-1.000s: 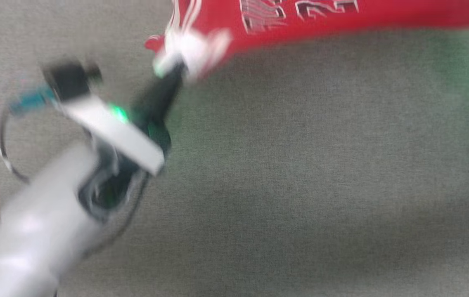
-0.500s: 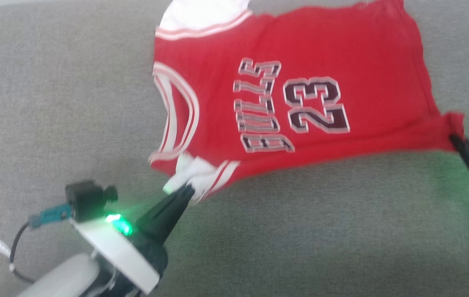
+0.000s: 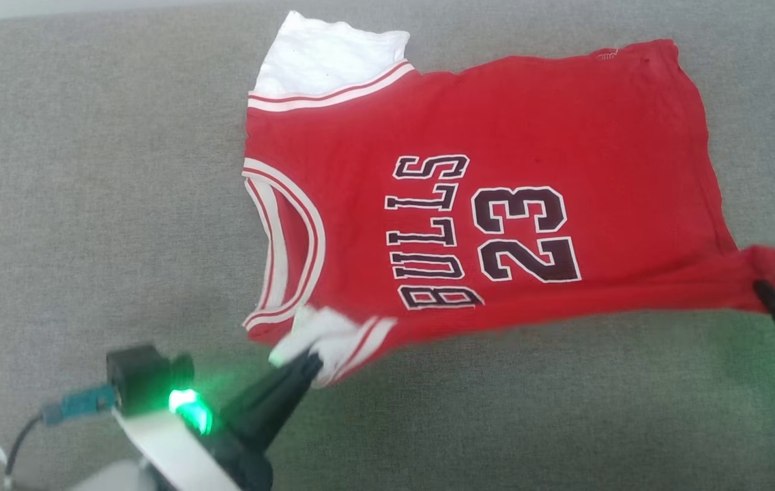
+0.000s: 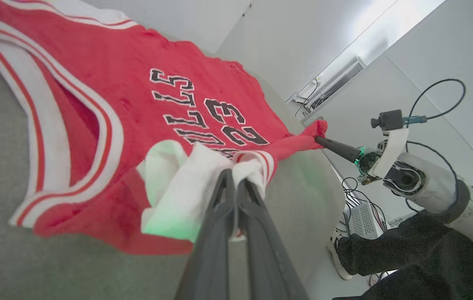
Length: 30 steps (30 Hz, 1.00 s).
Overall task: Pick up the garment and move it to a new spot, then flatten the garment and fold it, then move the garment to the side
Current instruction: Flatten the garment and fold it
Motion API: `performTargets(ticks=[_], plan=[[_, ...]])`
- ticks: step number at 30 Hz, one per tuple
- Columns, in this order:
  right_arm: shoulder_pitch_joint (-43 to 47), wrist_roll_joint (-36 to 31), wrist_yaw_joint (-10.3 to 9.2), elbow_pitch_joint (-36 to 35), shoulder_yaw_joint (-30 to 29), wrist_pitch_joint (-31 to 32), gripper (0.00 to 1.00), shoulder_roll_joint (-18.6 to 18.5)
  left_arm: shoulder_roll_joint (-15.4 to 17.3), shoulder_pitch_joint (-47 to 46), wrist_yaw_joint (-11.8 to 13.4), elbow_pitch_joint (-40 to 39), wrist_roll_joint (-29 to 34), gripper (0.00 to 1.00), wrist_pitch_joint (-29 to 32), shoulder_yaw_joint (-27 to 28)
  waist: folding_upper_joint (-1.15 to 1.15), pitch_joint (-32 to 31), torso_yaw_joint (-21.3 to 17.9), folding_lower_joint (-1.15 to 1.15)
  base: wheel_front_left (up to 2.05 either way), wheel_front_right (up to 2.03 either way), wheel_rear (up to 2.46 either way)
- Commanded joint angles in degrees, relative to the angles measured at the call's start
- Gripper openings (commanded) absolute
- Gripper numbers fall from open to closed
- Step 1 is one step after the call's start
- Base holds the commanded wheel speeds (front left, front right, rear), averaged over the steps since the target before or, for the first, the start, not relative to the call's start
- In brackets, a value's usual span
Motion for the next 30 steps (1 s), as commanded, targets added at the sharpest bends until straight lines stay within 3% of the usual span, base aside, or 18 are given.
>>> performTargets(ticks=[1,7,13,19,30], plan=[[0.67,-0.86,-0.13,-1.08,-2.28,1.1,0.0,1.26,-0.06,-2.51,0.05,-0.45,0.34,0.0,-0.23,-0.05,0.0,0.16,0.1,0.0,0.0,0.0,0.0],[-0.57,-4.75,-0.13,-5.44,-9.6,6.99,0.0,6.55,-1.25,-14.46,0.05,1.85,-2.22,0.0,3.07,-2.54,0.0,2.03,0.34,0.0,0.0,0.0,0.0],[-6.54,-7.63,-0.13,-4.55,-12.53,10.69,0.0,10.8,-3.73,-26.86,0.05,11.04,-6.18,0.0,5.93,-5.3,0.0,4.76,-0.11,0.0,0.0,0.0,0.0],[-13.3,-9.4,-0.13,0.11,-10.56,12.08,0.0,12.77,-5.93,-33.92,0.05,20.11,-8.2,0.0,6.78,-9.55,0.0,7.63,-0.71,0.0,0.0,0.0,0.0],[-18.95,-11.28,-0.12,7.34,-4.69,9.06,0.0,11.85,-7.65,-39.05,0.1,30.29,-9.63,0.0,4.26,-17.58,0.0,10.78,-0.11,0.0,0.0,0.0,0.0]])
